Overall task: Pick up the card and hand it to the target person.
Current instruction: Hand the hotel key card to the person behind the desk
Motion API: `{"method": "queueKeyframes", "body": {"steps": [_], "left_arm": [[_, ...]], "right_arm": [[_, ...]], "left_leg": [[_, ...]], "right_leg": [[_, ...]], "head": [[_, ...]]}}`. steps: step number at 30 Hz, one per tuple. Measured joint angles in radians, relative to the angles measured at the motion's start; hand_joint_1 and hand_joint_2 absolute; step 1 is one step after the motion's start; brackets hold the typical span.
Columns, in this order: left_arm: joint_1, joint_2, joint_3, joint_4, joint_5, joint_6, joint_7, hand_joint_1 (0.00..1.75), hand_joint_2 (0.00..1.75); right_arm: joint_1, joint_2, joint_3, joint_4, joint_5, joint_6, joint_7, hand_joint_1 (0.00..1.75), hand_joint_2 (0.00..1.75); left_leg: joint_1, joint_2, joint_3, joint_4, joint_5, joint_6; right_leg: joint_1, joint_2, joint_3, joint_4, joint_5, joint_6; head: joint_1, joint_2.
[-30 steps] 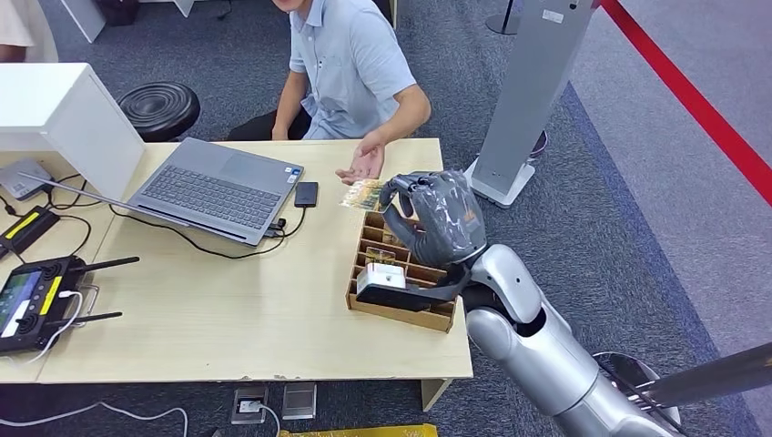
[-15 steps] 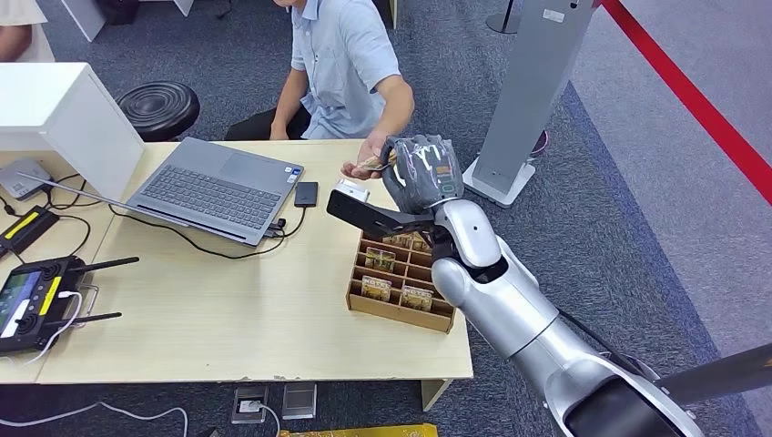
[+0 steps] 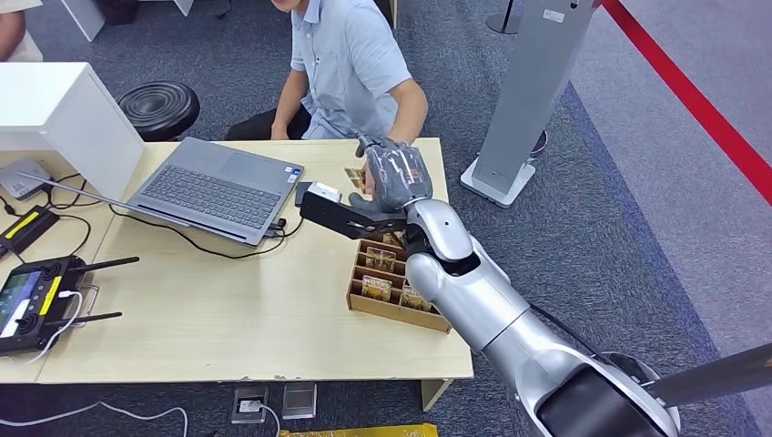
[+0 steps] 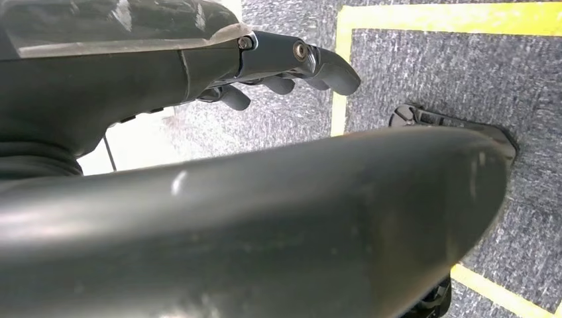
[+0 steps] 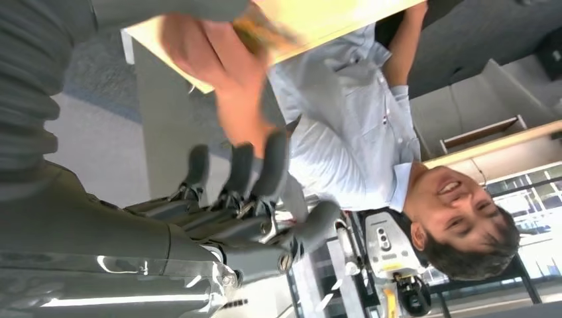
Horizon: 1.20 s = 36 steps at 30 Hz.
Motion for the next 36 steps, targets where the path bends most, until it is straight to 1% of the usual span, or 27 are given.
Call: {"method": "queueKeyframes", "body": {"steps": [4,8,14,18,20,22,26,32,36], "left_arm": [[0.001,-0.017,0.0,0.0,0.01,0.021,0.001,0.0,0.0],[0.002,-0.027,-0.001,0.0,0.017,0.037,-0.007,0.0,0.0],[0.006,-0.037,-0.001,0.0,0.032,0.048,-0.022,0.0,0.0],[0.007,-0.039,-0.001,0.0,0.035,0.041,-0.023,0.0,0.0],[0.008,-0.04,-0.001,0.0,0.033,0.032,-0.023,0.0,0.0],[0.008,-0.04,-0.001,-0.001,0.027,0.024,-0.021,0.0,0.0],[0.008,-0.04,-0.002,-0.003,0.022,0.011,-0.022,0.0,0.0],[0.007,-0.038,-0.002,-0.003,0.022,-0.014,-0.028,0.0,0.0],[0.006,-0.038,-0.002,-0.003,0.026,-0.029,-0.03,0.0,0.0]], "right_arm": [[0.04,-0.011,-0.003,-0.06,-0.094,0.049,-0.024,0.0,1.75],[0.102,-0.05,-0.016,-0.158,-0.196,0.069,-0.011,0.0,1.75],[0.21,-0.153,-0.058,-0.354,-0.339,0.111,0.055,0.0,1.75],[0.295,-0.228,-0.088,-0.498,-0.396,0.184,0.113,0.0,1.75],[0.335,-0.266,-0.1,-0.571,-0.396,0.214,0.148,0.0,1.75],[0.371,-0.302,-0.112,-0.643,-0.384,0.225,0.176,0.0,1.75],[0.436,-0.359,-0.144,-0.761,-0.346,0.232,0.2,0.0,1.75],[0.506,-0.408,-0.177,-0.864,-0.293,0.252,0.185,0.0,1.75],[0.535,-0.421,-0.185,-0.899,-0.248,0.267,0.135,0.0,1.75]], "left_leg": [[0.0,0.0,0.0,0.0,0.0,0.0],[0.0,0.0,0.001,0.0,0.0,0.0],[0.0,0.0,0.001,0.0,0.0,0.0],[0.0,0.0,0.001,0.0,0.0,0.0],[0.0,0.0,0.001,0.0,0.0,0.0],[0.0,0.0,0.001,0.0,0.0,0.0],[0.0,0.0,0.001,0.0,0.0,0.0],[0.0,0.0,0.001,0.0,-0.001,0.0],[0.0,0.0,0.001,0.0,-0.001,0.0]], "right_leg": [[0.0,0.0,0.0,0.0,0.0,0.0],[0.0,0.0,0.0,-0.001,0.0,0.0],[0.0,0.0,0.0,-0.001,0.0,0.0],[0.0,0.0,0.0,-0.001,0.0,0.0],[0.0,0.0,0.0,-0.001,0.0,0.0],[0.0,0.001,0.0,-0.001,0.0,0.0],[0.0,0.001,0.0,-0.001,0.0,0.0],[0.0,0.001,0.0,-0.001,0.0,0.0],[0.0,0.001,0.0,-0.001,0.0,0.0]], "head": [[0.0,0.0],[-0.001,0.0],[0.0,0.0],[0.0,0.0],[0.0,0.0],[-0.001,0.0],[-0.001,0.0],[0.0,0.0],[0.0,0.0]]}}
